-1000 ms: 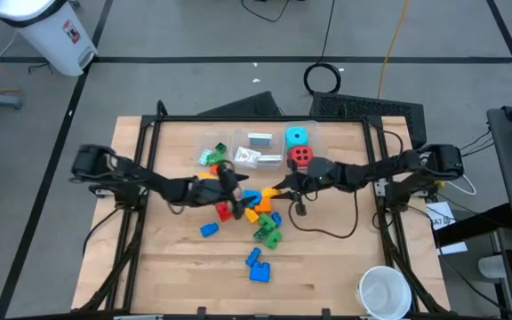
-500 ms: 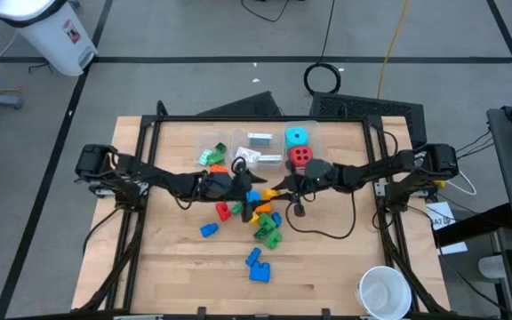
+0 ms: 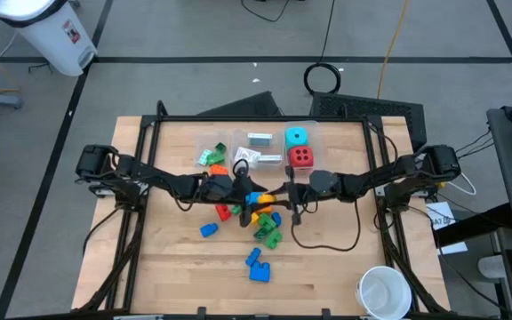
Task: Pick & Place Toys
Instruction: Put the yellow game piece into the left transparent bin
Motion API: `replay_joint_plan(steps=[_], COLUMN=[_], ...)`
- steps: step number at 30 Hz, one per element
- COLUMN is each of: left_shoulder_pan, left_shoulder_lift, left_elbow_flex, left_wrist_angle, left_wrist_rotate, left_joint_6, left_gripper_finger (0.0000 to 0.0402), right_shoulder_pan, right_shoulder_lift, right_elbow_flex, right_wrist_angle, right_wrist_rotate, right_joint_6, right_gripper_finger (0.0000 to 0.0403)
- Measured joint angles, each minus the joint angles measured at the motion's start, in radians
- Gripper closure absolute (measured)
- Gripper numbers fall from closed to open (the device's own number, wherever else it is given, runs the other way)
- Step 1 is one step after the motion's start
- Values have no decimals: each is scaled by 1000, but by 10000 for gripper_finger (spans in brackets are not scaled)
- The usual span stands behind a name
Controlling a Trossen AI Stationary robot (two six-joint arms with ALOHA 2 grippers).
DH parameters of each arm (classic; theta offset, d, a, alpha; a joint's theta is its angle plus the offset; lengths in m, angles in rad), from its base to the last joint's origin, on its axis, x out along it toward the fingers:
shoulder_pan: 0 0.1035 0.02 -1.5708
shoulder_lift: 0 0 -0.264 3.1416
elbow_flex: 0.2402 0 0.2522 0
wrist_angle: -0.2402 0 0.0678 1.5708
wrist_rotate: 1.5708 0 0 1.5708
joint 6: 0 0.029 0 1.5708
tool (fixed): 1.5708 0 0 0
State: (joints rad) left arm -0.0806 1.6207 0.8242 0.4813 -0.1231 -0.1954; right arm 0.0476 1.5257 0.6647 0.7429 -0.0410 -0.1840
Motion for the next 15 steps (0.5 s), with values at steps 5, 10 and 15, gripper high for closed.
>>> replay_joint_plan(steps=[5,10,15], left_shoulder_pan=[0,-2,-4], left_shoulder_lift=[0,1,0], left_elbow_flex=[0,-2,-1], left_wrist_angle=[36,33,26], left_wrist_rotate=[0,-28,-82], left_joint_6=[11,22,40], left_gripper_finger=[193,275,310], right_shoulder_pan=[4,4,5], right_shoulder_lift=[0,-1,0], right_elbow_flex=[1,2,2], right_wrist_angle=[-5,-25,-31], right_wrist_rotate=[7,14,66], right_joint_6=[29,106,166], right_gripper_finger=[351,351,321])
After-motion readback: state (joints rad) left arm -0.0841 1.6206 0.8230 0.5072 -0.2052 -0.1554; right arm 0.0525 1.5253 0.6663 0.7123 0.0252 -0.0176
